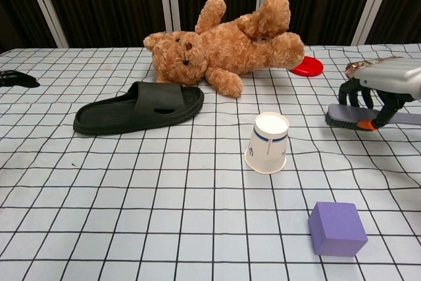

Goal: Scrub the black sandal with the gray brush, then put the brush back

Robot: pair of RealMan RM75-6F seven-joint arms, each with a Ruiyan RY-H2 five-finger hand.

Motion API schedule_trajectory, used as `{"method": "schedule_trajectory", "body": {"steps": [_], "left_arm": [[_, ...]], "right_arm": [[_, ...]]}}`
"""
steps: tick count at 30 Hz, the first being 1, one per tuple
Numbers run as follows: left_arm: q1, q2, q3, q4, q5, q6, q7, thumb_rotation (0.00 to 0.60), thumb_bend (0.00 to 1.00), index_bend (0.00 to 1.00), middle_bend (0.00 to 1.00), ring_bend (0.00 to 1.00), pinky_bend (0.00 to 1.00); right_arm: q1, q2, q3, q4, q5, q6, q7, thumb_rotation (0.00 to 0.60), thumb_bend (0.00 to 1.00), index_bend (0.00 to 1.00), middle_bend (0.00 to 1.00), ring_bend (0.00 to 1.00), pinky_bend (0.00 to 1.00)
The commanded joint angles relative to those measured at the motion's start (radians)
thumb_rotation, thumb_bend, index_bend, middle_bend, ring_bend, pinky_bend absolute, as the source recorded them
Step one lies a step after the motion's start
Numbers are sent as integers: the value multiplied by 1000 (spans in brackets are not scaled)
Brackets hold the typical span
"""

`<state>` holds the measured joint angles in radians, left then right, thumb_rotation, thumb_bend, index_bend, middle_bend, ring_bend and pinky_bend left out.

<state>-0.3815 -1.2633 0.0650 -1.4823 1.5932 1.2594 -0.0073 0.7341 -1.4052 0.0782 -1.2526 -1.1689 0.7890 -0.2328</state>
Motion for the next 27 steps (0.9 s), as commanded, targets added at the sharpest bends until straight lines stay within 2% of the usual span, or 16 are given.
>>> {"method": "schedule_trajectory", "body": {"steps": [1,6,8,14,19,23,27], "left_arm": [[1,-2,-1,3,-2,-3,1,556,127,0,0,0,0],[2,-5,-2,5,-3,-9,3,555,120,0,0,0,0],[3,-5,-2,6,-3,-10,3,555,116,0,0,0,0],[9,0,1,4,8,0,-1,557,109,0,0,0,0],[26,16,10,-5,27,31,-8,558,100,0,0,0,0],[55,35,24,-16,48,78,-18,554,74,0,0,0,0],[103,60,44,-31,49,133,-31,553,49,0,0,0,0]], "right_arm": [[-3,3,-7,2,0,-16,12,600,618,338,453,456,542],[-1,13,-23,-3,4,-57,9,600,620,41,293,340,468],[-1,17,-26,-10,7,-61,1,600,605,1,250,308,454],[-13,40,-22,-56,11,-28,-23,600,547,0,177,246,416],[-32,89,-22,-147,2,23,-51,600,496,0,130,195,364],[-71,151,-24,-269,-27,115,-74,600,449,0,77,118,262],[-153,216,-53,-408,-102,282,-123,600,431,0,36,41,141]]}}
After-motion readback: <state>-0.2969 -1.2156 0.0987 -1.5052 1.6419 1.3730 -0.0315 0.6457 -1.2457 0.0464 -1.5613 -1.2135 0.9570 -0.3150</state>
